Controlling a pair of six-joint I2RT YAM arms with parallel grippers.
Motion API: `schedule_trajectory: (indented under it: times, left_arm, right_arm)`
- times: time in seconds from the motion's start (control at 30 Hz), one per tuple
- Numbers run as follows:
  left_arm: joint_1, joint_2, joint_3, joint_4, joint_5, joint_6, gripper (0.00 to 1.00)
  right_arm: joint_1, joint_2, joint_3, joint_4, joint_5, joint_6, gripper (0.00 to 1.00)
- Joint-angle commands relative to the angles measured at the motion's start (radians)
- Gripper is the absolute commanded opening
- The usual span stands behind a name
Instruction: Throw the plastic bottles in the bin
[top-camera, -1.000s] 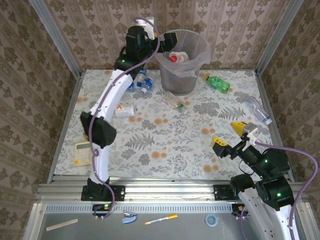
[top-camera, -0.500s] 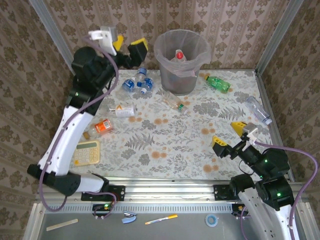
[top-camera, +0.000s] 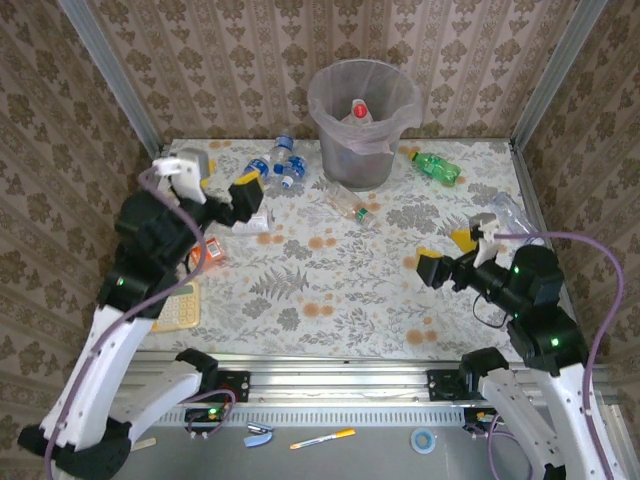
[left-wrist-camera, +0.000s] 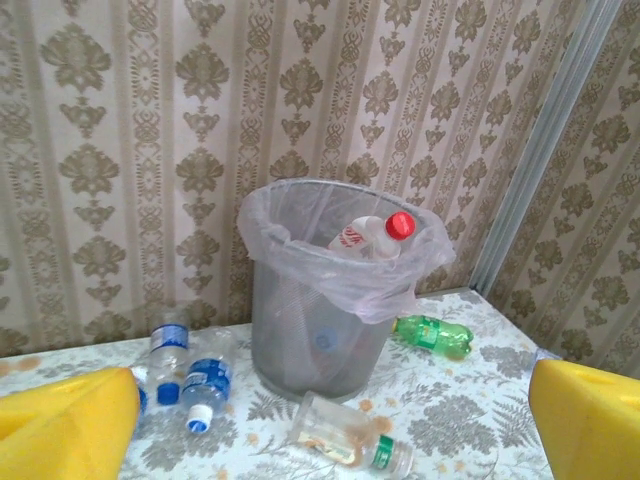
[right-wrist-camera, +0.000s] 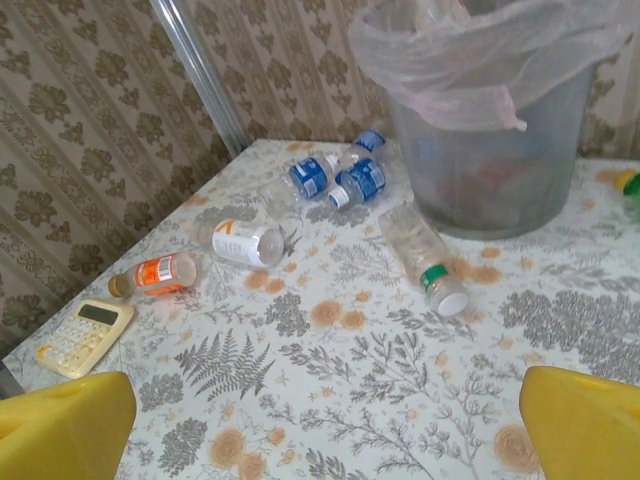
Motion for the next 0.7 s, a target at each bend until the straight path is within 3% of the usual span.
schedule_trajectory:
  times: [0.0, 0.27, 0.47, 0.67]
  left_arm:
    - [0.006, -0.107, -0.061, -0.087, -0.038, 0.063, 1.0]
    - [0.006, -0.345, -0.151, -0.224, -0.073, 0.077, 1.0]
    - [0.006, -0.456, -0.225, -0.311, -0.096, 0.054, 1.0]
    - [0.006, -0.538, -0.272, -0.393, -0.102, 0.046, 1.0]
  right_arm:
    - [0.008, 0.088, 0.049, -0.052, -0.013, 0.062, 1.0]
    - [0.011, 0.285, 0.109, -0.035, -0.022, 0.094, 1.0]
    - [0.026, 0.455, 0.161, -0.032, -0.029, 0.03, 1.0]
    - [0.065, 0.652, 0.218, -0.008, 0.045, -0.083, 1.0]
